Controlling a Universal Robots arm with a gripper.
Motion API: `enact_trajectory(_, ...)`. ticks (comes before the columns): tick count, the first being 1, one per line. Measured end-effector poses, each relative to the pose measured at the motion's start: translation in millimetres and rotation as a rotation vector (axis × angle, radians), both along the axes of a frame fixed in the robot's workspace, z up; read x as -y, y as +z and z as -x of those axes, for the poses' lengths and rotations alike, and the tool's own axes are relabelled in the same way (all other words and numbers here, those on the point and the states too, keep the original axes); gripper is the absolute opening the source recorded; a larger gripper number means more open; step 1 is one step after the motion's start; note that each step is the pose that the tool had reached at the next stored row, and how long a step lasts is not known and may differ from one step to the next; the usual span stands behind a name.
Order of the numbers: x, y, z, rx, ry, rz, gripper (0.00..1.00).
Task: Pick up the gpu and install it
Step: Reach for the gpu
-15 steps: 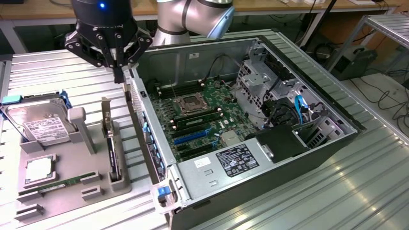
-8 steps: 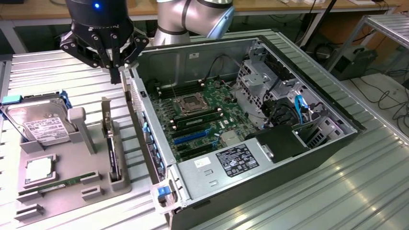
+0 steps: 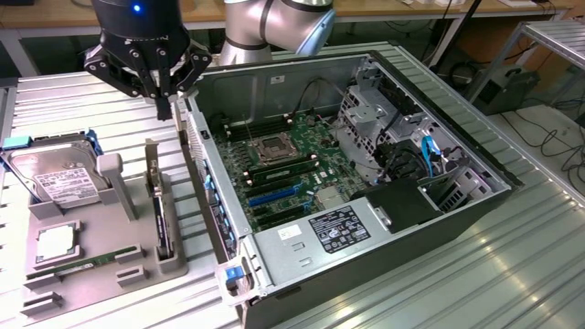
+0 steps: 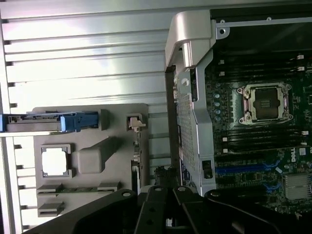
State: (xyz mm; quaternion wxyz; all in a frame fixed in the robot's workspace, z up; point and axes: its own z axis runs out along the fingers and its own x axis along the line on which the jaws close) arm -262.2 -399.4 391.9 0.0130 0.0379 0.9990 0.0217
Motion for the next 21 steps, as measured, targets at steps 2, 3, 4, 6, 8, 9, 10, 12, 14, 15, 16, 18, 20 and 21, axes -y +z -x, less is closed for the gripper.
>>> enact_trajectory(2,1.0,0.0,-0.1,0.0,0.0,0.0,0.11)
enact_trajectory(3,1.7,0.0,-0.1,0.0,0.0,0.0,0.11)
enact_trajectory(4,2.5,0.0,-0.1,0.0001,0.0,0.0,0.11)
enact_trajectory(6,4.1,0.0,-0.1,0.0,0.0,0.0,0.11)
enact_trajectory(8,6.2,0.0,-0.1,0.0,0.0,0.0,0.11)
enact_trajectory(9,7.2,-0.1,-0.1,0.0001,0.0,-0.0001,0.11)
enact_trajectory(10,8.2,-0.1,-0.1,0.0,0.0,-0.0001,0.11)
enact_trajectory(12,10.3,0.0,-0.1,0.0,0.0,0.0,0.11)
enact_trajectory(14,12.4,0.0,-0.1,0.0,0.0,0.0,0.11)
enact_trajectory(15,13.4,-0.1,-0.1,0.0,0.0,0.0,0.11)
enact_trajectory(16,14.5,0.0,-0.1,0.0,0.0,0.0,0.11)
enact_trajectory(18,16.6,-0.1,-0.1,0.0001,0.0,0.0,0.11)
enact_trajectory(20,18.6,0.0,0.0,0.0,0.0,0.0,0.11)
enact_trajectory(21,19.8,-0.1,0.0,0.0,0.0,0.0,0.11)
